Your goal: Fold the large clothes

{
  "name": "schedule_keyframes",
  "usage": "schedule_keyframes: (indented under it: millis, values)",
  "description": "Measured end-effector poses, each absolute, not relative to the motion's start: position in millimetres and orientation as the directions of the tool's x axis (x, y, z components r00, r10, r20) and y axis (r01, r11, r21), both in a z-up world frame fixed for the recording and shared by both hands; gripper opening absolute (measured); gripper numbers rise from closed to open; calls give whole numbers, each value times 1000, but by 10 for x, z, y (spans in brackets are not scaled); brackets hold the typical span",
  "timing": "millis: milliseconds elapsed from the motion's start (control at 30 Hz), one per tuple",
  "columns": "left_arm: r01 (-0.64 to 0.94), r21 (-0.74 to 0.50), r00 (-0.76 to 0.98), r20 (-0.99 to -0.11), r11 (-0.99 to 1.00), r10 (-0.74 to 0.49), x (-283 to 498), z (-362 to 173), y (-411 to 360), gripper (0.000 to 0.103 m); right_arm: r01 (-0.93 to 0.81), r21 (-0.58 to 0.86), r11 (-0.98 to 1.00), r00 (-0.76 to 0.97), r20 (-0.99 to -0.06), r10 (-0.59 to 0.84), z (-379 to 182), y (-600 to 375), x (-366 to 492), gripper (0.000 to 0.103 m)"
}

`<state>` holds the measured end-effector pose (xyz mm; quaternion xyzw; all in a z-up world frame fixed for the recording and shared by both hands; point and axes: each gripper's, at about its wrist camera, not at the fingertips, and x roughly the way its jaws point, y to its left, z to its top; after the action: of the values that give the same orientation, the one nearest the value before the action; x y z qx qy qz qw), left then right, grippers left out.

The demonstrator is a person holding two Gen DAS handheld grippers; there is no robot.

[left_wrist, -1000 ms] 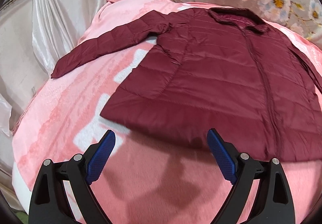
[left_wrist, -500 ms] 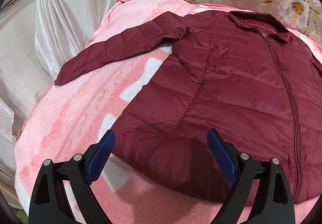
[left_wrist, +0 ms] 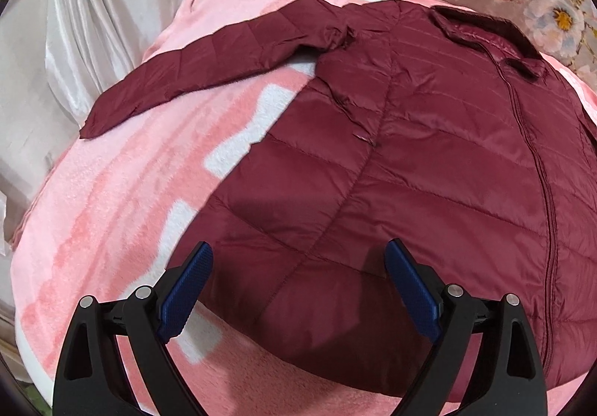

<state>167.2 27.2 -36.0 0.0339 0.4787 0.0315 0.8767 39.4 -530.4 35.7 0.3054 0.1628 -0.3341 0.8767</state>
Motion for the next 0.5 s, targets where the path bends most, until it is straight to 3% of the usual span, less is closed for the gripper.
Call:
schedule_keyframes:
  millis: [233, 500]
  values:
    - [-36, 80, 561, -823, 996, 87, 1740, -297, 369, 91, 338, 221, 915, 879, -421, -224, 899, -3734, 1446, 3]
    - [-23, 62, 560, -826, 998, 65, 1766, -354, 483, 91, -4, 89, 996, 848, -528, 50, 521, -2147, 2321, 3]
